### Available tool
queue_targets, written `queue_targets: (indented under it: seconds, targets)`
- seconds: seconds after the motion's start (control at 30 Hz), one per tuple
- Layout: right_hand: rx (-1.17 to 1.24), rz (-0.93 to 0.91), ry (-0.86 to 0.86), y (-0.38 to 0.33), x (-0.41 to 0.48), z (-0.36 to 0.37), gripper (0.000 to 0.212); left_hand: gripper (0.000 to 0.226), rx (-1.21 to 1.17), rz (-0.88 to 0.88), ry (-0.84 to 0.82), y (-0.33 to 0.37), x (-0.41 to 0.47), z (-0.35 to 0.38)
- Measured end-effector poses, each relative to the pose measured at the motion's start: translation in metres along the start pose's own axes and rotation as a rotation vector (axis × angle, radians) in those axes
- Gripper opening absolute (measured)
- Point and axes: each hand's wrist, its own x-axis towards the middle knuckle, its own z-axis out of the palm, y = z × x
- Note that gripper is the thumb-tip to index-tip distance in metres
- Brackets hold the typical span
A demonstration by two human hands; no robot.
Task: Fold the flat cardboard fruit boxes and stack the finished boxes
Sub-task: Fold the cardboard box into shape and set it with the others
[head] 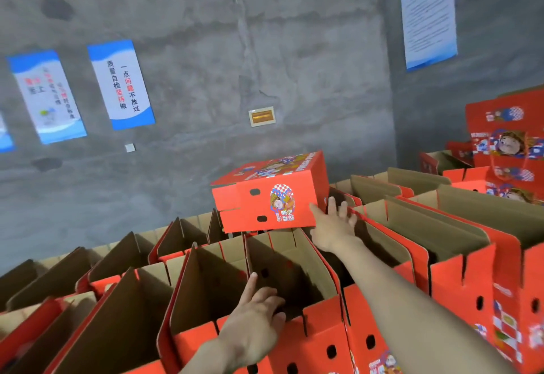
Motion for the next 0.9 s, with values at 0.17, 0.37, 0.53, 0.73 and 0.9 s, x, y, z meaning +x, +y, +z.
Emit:
queue_targets:
  seconds: [0.17, 0.37, 0.53, 0.73, 0.9]
  targets:
    - [0.068, -0.215, 0.103, -0.040, -0.044, -0.006, 0.056, 0.049, -0.105, -0.017, 0.002, 0.001, -0.006, -0.006]
    - [0.348, -0.502, 0.278, -0.061, -0.120, -0.009, 0.025, 0.038, -0.349, -0.020, 0.385, -0.005, -0.062, -0.032]
    - [0.706, -0.571, 0.272, -0.106, -0.217, 0.006, 0.011, 0.023, -0.572, -0.185, 0.588, -0.040, -0.192, -0.035]
    - [1.097, -0.454, -0.271, -0.225, -0.357, 0.062, 0.032, 0.054, -0.769, -0.550, 0.655, -0.077, -0.344, -0.011]
    - [1.094, -0.359, -0.663, -0.286, -0.468, 0.118, 0.023, 0.050, -0.561, -0.710, 0.534, -0.102, -0.466, 0.017]
